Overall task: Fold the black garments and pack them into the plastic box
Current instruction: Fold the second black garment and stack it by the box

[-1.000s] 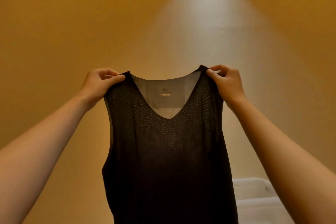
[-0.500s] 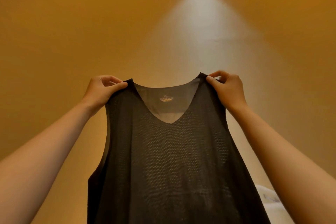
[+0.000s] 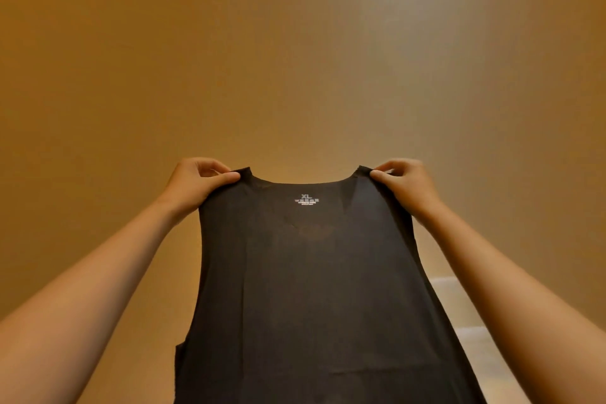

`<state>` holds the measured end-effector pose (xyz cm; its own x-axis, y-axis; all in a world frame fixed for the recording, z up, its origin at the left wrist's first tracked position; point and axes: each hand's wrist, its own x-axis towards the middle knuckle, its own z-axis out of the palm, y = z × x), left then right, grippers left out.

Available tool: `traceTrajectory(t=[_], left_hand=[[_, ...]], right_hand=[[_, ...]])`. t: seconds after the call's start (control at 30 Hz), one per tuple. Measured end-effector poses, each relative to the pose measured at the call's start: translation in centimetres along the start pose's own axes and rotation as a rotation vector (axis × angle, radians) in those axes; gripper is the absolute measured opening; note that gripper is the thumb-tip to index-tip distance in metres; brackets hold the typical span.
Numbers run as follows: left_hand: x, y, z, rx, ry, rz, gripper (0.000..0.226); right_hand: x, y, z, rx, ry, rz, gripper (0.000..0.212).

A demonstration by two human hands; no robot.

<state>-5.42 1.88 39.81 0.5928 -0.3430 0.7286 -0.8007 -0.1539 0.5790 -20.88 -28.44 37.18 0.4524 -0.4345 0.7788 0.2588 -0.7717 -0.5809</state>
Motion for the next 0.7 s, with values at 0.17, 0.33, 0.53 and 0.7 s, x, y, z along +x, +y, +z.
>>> traceTrajectory(t=[0.17, 0.33, 0.53, 0.7], left_hand=[[0.8, -13.5, 6.6, 0.103, -0.131, -0.192, 0.012], [-2.9, -27.2, 13.6, 0.164, -0.179, -0.421, 0.014], [-8.1, -37.7, 18.7, 0.219, -0.267, -0.586, 0.018], [-9.5, -40.8, 20.2, 0.227, -0.279, -0.589, 0.016]], right_hand=[[-0.6, 11.3, 8.8, -0.13, -0.221, 0.164, 0.013], [-5.0, 22.1, 17.7, -0.257, -0.307, 0.321, 0.012], [-9.2, 27.7, 24.7, -0.514, -0.398, 0.233, 0.016], [-10.1, 29.7, 26.9, -0.578, -0.446, 0.23, 0.018]])
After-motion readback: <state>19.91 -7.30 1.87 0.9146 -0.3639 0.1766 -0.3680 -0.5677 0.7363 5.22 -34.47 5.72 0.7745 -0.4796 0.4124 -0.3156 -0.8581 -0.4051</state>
